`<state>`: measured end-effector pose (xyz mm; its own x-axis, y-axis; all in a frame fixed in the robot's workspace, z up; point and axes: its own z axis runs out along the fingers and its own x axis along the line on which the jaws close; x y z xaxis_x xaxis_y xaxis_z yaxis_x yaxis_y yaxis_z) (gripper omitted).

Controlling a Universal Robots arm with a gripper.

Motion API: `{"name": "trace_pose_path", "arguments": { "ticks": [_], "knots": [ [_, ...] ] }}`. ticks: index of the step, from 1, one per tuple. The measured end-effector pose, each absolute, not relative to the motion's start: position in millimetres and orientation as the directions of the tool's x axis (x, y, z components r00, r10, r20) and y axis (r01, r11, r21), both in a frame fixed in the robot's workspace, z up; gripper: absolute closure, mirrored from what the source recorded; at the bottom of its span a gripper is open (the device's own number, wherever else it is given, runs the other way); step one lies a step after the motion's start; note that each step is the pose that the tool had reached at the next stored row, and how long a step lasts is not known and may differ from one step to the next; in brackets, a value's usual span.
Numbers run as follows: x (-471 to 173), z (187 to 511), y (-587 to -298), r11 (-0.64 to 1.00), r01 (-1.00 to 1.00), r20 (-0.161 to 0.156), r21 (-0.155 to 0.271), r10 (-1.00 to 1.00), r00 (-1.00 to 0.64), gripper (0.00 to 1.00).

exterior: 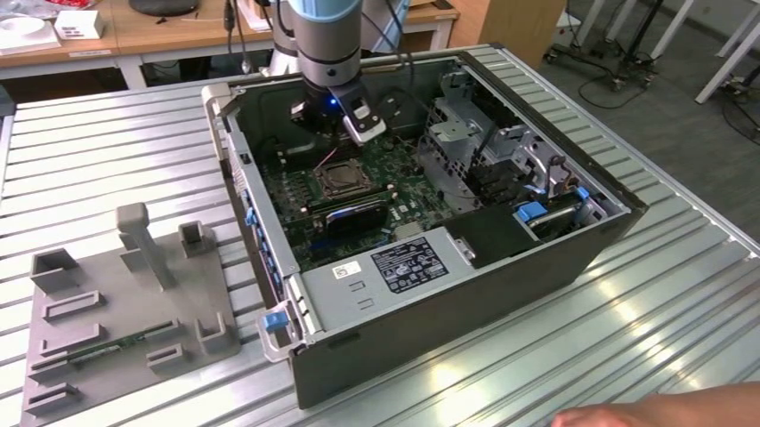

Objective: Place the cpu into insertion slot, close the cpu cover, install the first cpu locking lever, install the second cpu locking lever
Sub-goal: 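Install the first cpu locking lever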

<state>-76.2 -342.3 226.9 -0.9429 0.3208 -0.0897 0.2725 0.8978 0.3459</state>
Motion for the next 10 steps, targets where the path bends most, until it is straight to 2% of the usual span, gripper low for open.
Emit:
{"name": "trace_pose_path", "arguments": {
  "ticks": [10],
  "knots": [
    [-77.8,219.9,-342.6,0.897,0.269,-0.098,0.349,0.321,-0.942,0.89]
  ]
}}
